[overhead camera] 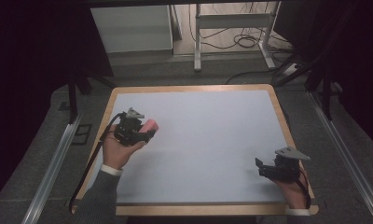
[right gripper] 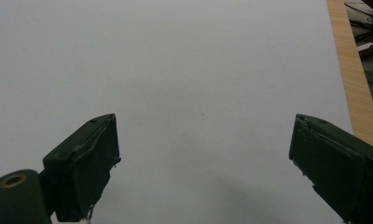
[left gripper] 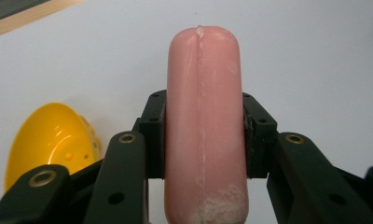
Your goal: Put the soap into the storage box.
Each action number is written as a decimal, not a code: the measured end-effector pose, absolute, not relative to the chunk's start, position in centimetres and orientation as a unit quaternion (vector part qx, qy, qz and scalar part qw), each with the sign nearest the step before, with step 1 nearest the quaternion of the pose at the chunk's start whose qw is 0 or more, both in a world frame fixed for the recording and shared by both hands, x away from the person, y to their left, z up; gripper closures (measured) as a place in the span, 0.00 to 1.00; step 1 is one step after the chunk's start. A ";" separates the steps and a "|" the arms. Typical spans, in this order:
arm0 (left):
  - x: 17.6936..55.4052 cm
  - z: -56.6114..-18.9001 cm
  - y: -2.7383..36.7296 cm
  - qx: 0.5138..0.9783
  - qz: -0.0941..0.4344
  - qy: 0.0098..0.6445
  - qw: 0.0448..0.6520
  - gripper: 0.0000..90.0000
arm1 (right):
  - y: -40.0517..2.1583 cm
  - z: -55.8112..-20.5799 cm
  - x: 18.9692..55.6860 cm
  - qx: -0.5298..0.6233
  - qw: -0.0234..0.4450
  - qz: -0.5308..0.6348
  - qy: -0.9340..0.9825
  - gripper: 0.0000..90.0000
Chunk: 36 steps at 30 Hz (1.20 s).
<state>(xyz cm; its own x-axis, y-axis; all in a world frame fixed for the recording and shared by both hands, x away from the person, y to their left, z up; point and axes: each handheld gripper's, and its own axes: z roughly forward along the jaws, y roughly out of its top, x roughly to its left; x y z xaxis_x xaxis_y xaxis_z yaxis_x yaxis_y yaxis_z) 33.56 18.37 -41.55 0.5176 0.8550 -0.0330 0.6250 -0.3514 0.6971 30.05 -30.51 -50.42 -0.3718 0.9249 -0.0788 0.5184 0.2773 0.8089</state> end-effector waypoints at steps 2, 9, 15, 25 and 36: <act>33.5 -41.5 18.7 0.802 0.173 0.463 0.334 0.67 | -30.5 -50.4 30.1 0.484 0.284 0.357 0.747 0.09; 33.5 -41.6 20.1 0.794 0.177 0.477 0.334 0.67 | -30.6 -50.5 30.1 0.483 0.284 0.356 0.748 0.09; 33.6 -41.4 21.0 0.789 0.181 0.485 0.331 0.67 | -30.5 -50.5 30.1 0.484 0.284 0.355 0.747 0.09; 34.2 -41.6 22.5 0.780 0.184 0.502 0.325 0.67 | -30.5 -50.5 30.1 0.485 0.284 0.354 0.747 0.09; 35.0 -41.8 23.8 0.772 0.187 0.518 0.317 0.67 | -30.5 -50.5 30.1 0.486 0.284 0.353 0.747 0.09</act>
